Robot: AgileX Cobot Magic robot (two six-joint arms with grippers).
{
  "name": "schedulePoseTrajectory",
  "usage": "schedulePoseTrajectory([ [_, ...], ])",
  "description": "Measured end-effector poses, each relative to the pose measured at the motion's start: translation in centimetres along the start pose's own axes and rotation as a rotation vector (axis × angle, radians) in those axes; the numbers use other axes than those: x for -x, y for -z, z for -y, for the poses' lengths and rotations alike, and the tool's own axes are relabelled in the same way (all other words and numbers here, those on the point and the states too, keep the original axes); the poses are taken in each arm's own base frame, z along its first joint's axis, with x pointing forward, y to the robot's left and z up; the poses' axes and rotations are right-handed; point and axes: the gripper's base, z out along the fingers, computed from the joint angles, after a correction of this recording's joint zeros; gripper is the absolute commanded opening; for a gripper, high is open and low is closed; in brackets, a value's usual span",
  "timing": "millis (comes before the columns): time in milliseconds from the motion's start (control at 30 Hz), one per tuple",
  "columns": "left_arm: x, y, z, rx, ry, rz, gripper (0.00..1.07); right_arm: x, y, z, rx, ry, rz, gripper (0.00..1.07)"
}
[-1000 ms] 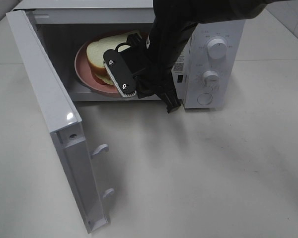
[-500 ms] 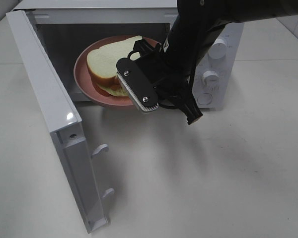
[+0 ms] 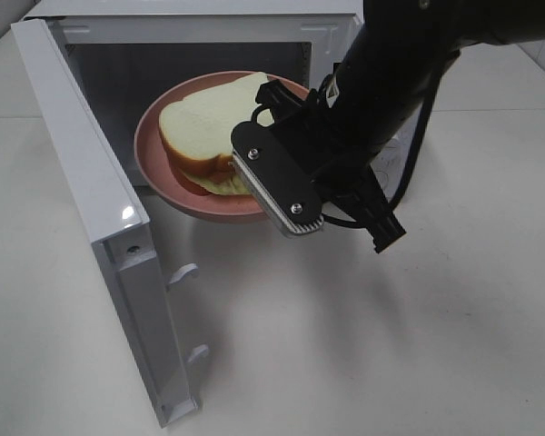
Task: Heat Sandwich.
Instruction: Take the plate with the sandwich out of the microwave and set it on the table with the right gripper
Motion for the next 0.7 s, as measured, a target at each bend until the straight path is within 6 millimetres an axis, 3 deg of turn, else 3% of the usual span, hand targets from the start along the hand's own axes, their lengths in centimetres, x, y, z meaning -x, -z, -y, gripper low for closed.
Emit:
schedulePoseTrajectory([
  [700, 0.0, 0.0, 0.0, 0.000, 0.000, 0.000, 1.01, -0.1, 3.7, -6.1, -0.001, -0.051, -0.001, 0.00],
])
